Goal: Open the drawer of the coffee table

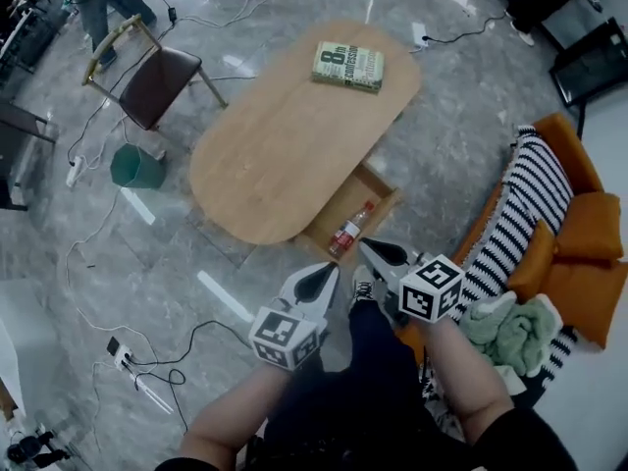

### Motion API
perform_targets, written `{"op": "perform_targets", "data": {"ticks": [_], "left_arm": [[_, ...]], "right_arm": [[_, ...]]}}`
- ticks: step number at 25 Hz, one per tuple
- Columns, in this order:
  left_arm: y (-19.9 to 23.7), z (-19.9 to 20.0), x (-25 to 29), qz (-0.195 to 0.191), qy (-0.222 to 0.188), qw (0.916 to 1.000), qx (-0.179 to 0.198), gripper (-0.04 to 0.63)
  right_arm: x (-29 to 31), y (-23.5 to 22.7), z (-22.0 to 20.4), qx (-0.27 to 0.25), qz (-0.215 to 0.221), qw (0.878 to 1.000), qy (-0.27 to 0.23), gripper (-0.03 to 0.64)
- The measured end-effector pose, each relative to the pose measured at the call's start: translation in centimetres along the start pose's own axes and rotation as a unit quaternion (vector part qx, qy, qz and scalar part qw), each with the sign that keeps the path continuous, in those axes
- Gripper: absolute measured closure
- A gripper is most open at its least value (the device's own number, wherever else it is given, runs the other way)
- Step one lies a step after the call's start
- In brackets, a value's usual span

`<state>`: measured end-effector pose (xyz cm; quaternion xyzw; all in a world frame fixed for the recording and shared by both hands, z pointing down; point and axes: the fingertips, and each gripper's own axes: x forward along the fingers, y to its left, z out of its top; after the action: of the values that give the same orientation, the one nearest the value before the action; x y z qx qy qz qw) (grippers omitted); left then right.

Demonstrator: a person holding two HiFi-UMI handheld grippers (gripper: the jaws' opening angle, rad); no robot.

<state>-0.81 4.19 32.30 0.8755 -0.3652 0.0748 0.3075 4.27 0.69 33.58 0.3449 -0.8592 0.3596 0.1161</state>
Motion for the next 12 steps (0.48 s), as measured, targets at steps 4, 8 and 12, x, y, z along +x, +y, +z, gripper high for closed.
{"op": "perform_targets", "data": {"ticks": [4, 8, 12], "left_arm": [[-4.0, 4.6, -3.3, -0.031, -0.001, 0.9994, -0.015, 0.594], [-7.7, 7.7, -5.6, -0.064, 0.005, 0.9976, 0.027, 0.594], [-9.7, 9.7, -7.3, -0.075, 0.009, 0.9957, 0.055, 0.594]], "right_arm": [[-3.5, 6.0, 3.6, -0.009, 0.021, 1.000, -0.018, 0.615], [-6.6, 10.7, 5.9, -0.020, 0.033, 0.998, -0.042, 0.615], [-9.2, 14.5, 7.2, -0.036, 0.042, 0.996, -0.065, 0.615]]}}
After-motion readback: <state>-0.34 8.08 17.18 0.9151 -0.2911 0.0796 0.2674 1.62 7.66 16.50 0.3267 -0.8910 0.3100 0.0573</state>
